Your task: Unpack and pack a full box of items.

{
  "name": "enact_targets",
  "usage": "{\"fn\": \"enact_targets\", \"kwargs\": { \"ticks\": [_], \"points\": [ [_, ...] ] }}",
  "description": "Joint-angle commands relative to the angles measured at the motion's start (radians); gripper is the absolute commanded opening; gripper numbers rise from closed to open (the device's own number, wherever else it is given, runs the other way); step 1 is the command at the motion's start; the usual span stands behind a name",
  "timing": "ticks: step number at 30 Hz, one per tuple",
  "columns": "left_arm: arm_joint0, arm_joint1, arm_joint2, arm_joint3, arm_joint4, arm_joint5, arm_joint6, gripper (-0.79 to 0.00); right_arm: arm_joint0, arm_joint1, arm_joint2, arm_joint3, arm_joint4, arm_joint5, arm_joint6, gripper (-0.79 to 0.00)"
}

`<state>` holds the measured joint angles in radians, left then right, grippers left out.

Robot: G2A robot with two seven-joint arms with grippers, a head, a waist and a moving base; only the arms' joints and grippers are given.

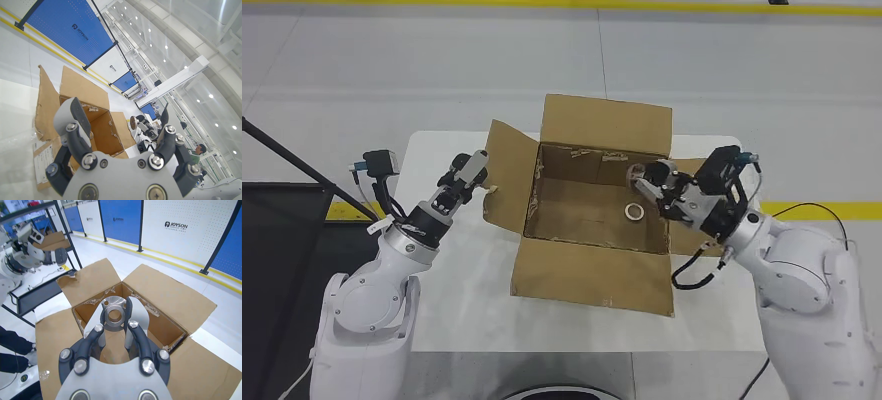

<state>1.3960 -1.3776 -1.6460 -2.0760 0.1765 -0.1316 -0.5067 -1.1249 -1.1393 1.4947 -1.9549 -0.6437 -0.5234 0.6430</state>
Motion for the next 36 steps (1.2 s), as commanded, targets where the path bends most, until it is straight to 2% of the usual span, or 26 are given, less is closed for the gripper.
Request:
{"fn": "enact_targets", "kwargs": {
  "ticks": [1, 7, 13, 17, 20, 28, 36],
  "points": [
    [0.000, 0.000, 0.000, 0.000, 0.000, 0.000, 0.000, 0.000, -0.013, 0.001, 0.027, -0.009, 0.072, -0.008, -0.053, -0.785],
    [0.000, 0.000, 0.000, 0.000, 0.000, 0.000, 0.000, 0.000, -0.069, 0.008, 0.114, -0.018, 0.300, -0.091, -0.138, -0.785],
    [0.000, 0.000, 0.000, 0.000, 0.000, 0.000, 0.000, 0.000, -0.099, 0.018, 0.144, -0.037, 0.335, -0.120, -0.104, -0.785],
    [0.000, 0.000, 0.000, 0.000, 0.000, 0.000, 0.000, 0.000, -0.127, 0.024, 0.190, -0.055, 0.279, -0.115, -0.105, -0.785],
    [0.000, 0.000, 0.000, 0.000, 0.000, 0.000, 0.000, 0.000, -0.185, 0.031, 0.272, -0.084, 0.222, -0.109, -0.108, -0.785],
    [0.000, 0.000, 0.000, 0.000, 0.000, 0.000, 0.000, 0.000, -0.429, 0.037, 0.524, -0.141, 0.082, -0.053, -0.126, -0.785],
    [0.000, 0.000, 0.000, 0.000, 0.000, 0.000, 0.000, 0.000, -0.637, 0.030, 0.635, -0.125, -0.058, 0.002, -0.116, -0.785]
  ]
}}
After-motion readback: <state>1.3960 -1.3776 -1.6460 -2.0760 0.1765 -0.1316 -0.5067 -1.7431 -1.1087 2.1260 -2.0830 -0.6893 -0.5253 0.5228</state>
